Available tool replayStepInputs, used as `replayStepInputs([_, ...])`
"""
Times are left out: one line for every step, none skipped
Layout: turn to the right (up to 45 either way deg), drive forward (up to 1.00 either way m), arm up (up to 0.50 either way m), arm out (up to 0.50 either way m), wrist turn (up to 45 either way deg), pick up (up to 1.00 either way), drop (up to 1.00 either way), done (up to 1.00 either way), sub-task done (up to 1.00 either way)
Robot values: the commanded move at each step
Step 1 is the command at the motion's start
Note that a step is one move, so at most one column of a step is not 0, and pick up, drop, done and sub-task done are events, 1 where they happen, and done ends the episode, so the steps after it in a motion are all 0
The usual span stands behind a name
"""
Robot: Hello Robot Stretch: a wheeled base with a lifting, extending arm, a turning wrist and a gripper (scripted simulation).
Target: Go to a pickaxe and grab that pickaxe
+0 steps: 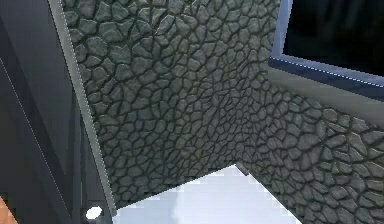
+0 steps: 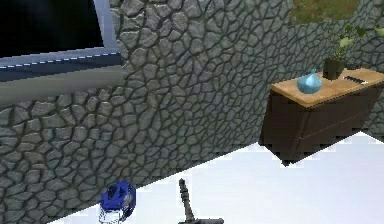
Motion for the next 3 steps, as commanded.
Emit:
replayStepInputs([0.0,0.00,0.00,0.00,0.0,1.00,0.00,0.00,0.00])
replayStepInputs([0.0,0.00,0.10,0.00,0.0,0.00,0.00,0.00,0.00])
replayStepInputs([0.0,0.00,0.00,0.00,0.0,0.00,0.00,1.00,0.00])
